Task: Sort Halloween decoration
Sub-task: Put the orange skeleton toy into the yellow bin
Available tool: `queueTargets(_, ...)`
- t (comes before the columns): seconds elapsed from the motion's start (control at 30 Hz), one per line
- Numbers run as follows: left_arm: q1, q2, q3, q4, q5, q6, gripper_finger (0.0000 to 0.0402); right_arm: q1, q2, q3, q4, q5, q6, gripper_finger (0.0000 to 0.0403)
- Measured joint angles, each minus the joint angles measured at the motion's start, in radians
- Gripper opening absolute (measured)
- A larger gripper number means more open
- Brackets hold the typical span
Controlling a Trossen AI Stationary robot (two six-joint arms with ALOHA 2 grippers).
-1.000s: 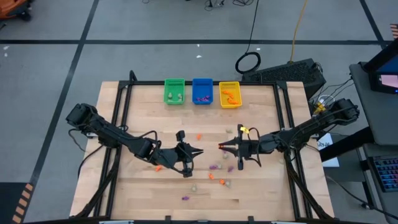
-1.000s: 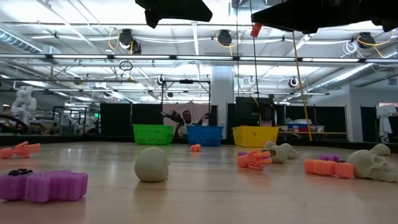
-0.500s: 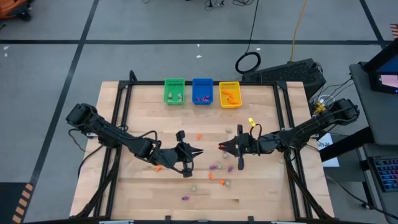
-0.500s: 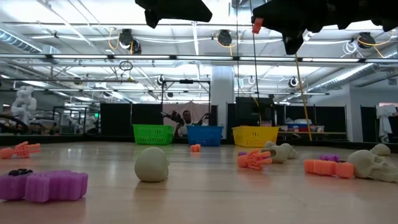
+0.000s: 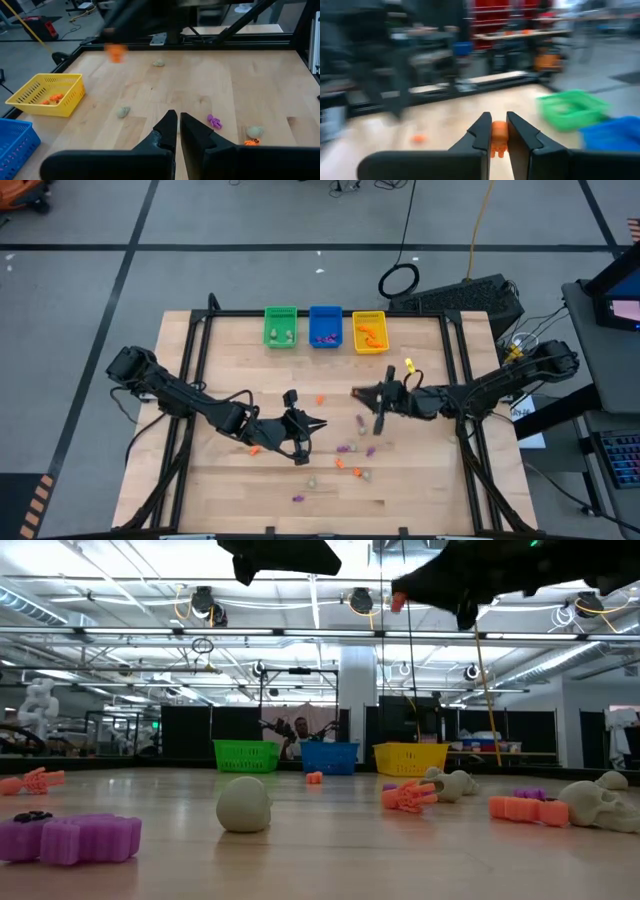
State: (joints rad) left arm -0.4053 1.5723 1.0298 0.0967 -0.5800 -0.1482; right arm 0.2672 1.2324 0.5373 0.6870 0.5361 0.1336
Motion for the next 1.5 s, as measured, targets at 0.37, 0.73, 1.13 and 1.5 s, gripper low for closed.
queueTargets(0.37, 0.0, 0.0, 0.0, 0.0, 0.0, -0.001, 0.0023, -0.299, 0.0, 0.064, -0.145, 0.035, 0.016, 0.0025)
queueTargets(0.73, 0.0, 0.0, 0.0, -0.001, 0.0, -0.001, 0.0023, -0.582, 0.0, 0.24, -0.531, -0.079, 0.064, 0.0025)
queueTargets(1.13, 0.0, 0.0, 0.0, -0.001, 0.0, -0.001, 0.0023, -0.784, 0.139, 0.24, -0.574, -0.273, 0.113, 0.0025)
queueTargets(1.5, 0.0, 0.0, 0.0, -0.001, 0.0, -0.001, 0.0023, -0.824, 0.282, 0.24, -0.572, -0.279, 0.165, 0.0029)
